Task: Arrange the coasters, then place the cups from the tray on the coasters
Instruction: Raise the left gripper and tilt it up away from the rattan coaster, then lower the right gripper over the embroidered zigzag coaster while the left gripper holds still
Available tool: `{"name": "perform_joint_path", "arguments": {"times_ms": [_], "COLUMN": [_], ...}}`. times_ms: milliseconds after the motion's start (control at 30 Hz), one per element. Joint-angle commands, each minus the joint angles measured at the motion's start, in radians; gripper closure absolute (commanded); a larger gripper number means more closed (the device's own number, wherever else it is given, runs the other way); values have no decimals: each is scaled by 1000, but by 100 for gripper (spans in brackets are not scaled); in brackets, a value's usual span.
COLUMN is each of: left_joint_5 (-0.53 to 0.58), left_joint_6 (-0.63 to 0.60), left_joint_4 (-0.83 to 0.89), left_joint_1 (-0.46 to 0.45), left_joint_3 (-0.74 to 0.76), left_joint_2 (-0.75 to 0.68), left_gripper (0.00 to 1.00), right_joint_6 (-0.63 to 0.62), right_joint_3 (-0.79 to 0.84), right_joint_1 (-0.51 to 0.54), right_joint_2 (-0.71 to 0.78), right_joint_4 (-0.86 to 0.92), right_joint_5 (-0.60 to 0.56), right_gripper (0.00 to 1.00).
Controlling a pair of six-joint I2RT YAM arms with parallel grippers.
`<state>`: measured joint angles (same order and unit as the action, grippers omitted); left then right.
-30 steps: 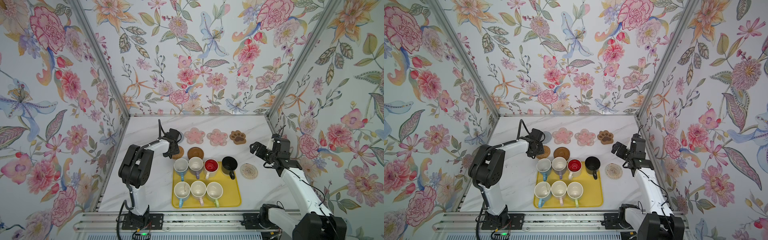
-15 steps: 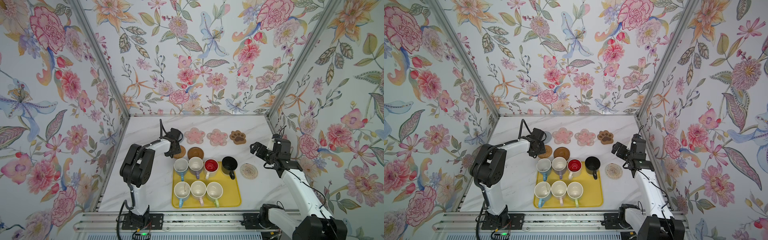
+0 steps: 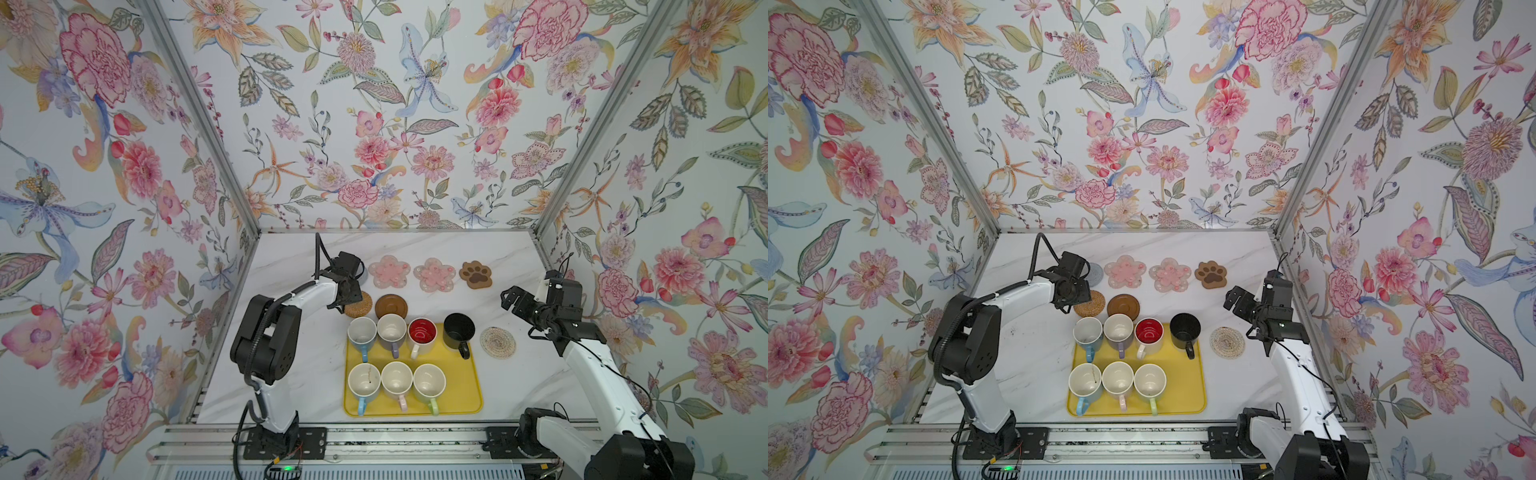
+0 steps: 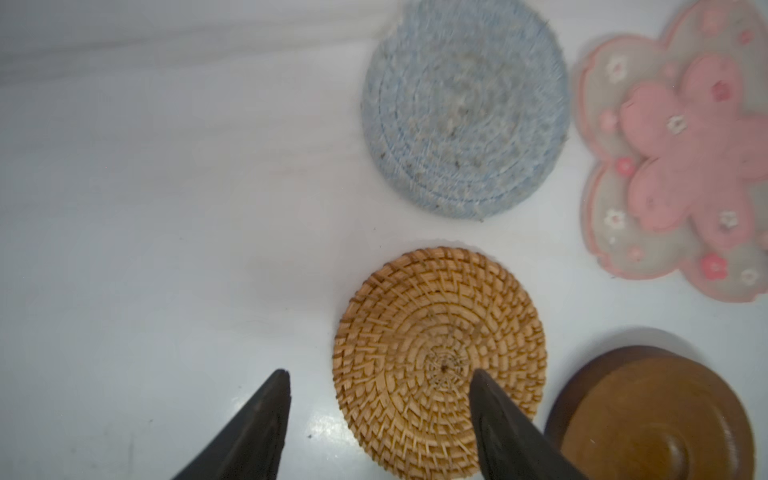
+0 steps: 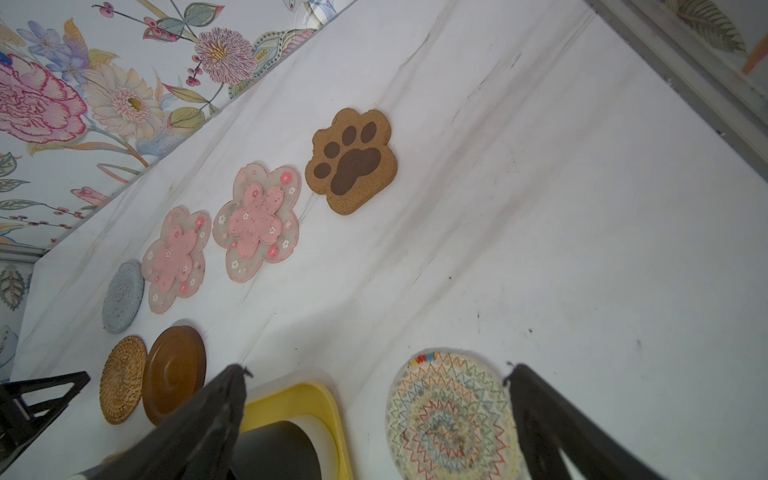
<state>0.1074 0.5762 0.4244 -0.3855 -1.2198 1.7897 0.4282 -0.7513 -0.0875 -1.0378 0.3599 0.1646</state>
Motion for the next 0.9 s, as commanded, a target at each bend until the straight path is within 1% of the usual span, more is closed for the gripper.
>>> {"name": "perform_joint_path", "arguments": {"times_ms": [0, 100, 200, 233, 267, 333, 433, 500, 633, 867], "left_joint_5": [76, 118, 153, 165, 159, 98, 62, 60, 67, 73], "left_joint_6": [-44, -70, -96, -99, -96, -70, -23, -16, -19, -19], "left_joint_4": [-21, -80, -212, -272, -332, -434, -545, -564, -534, -531], "left_joint_1": [10, 17, 22, 23, 31, 59, 87, 97, 112, 121], "left_joint_3": [-33, 6, 129, 190, 250, 351, 465, 493, 488, 494], "left_joint_2": [-124, -217, -380, -435, -486, -570, -655, -683, -688, -698], "left_gripper": [24, 18, 12, 9, 6, 2, 1, 1, 1, 1], "right_joint_6": [16, 20, 26, 30, 33, 35, 39, 41, 52, 116], "right_joint_3": [8, 1, -5, -8, -9, -15, -11, -1, 16, 79], "right_joint_1": [-4, -4, -3, -3, -3, -1, 5, 10, 27, 110], "right_joint_2": [9, 1, -15, -20, -23, -28, -34, -36, -47, -40], "right_joint_4": [32, 39, 63, 76, 91, 119, 152, 162, 192, 208], "right_joint_5": [-17, -20, -28, -32, -34, -37, -50, -51, -54, -78], "right_gripper": [1, 1, 1, 1, 1, 1, 1, 2, 4, 12]}}
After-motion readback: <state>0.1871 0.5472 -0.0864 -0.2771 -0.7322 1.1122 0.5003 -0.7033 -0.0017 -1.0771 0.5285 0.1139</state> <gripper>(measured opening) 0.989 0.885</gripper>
